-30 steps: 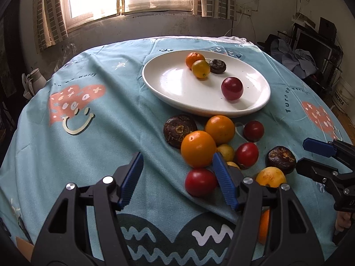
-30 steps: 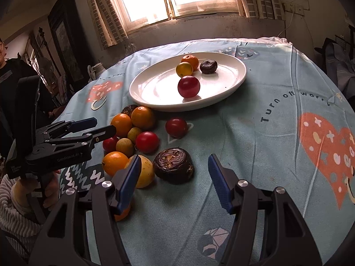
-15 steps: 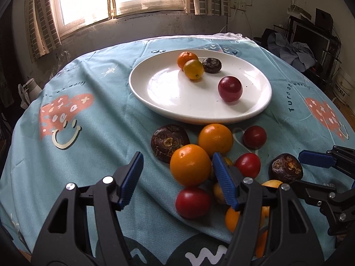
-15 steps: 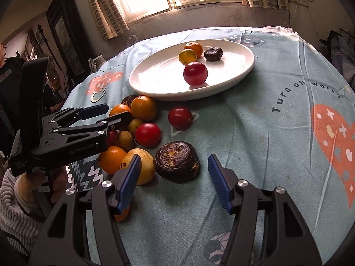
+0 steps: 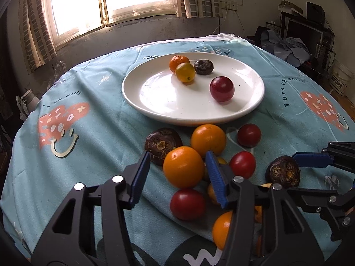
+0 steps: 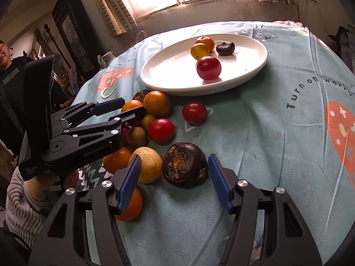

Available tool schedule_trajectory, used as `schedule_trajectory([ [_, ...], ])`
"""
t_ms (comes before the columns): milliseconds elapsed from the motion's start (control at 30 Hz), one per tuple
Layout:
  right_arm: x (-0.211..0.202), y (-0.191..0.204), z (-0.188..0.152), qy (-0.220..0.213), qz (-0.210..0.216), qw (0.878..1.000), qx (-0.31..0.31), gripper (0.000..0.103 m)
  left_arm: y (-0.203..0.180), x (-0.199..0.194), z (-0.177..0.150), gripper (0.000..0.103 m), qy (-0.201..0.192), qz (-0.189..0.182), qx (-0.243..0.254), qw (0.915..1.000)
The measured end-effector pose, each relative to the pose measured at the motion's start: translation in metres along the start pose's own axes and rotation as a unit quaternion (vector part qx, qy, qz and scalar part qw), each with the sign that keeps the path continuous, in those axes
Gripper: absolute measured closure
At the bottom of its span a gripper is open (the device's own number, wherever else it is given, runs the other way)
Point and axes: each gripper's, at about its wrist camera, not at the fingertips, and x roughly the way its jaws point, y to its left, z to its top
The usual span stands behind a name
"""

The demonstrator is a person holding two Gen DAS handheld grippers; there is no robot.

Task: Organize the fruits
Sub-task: 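Move both open tools back over the remaining fruit cluster, then grasp a tangerine with the left tool while the right tool grasps a large dark brown fruit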

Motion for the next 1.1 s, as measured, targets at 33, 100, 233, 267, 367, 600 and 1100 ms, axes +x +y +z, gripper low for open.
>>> schedule_trajectory([
  [33,0.0,-0.001,0.001,0.0,0.0,1.0,0.003,0.04,-0.001,0.0,0.0,0.058,0.0,-0.004,0.001,1.0],
  [100,0.0,-0.001,0.0,0.0,-0.001,1.0,0.002,0.041,-0.003,-0.001,-0.002,0.064,0.001,-0.007,0.004,1.0],
  [233,-0.003,0.005,-0.002,-0.001,-0.008,1.0,-0.016,0.041,0.001,-0.002,-0.005,0.064,0.005,-0.017,-0.006,0.9998],
  [267,-0.003,0.006,-0.004,0.0,-0.01,1.0,-0.021,0.041,0.003,-0.003,-0.006,0.065,0.007,-0.021,-0.009,0.9997],
  [367,-0.004,0.009,-0.005,-0.002,-0.015,0.999,-0.032,0.041,0.005,-0.006,-0.009,0.065,0.008,-0.023,-0.013,0.9996],
  [600,0.002,0.001,0.005,-0.005,-0.004,1.0,-0.013,0.041,0.005,-0.015,-0.01,0.065,0.0,-0.029,-0.018,0.9994],
  [1100,0.009,0.018,0.003,0.001,-0.085,0.989,-0.121,0.053,0.008,-0.012,-0.012,0.065,0.009,-0.029,-0.025,0.9992],
])
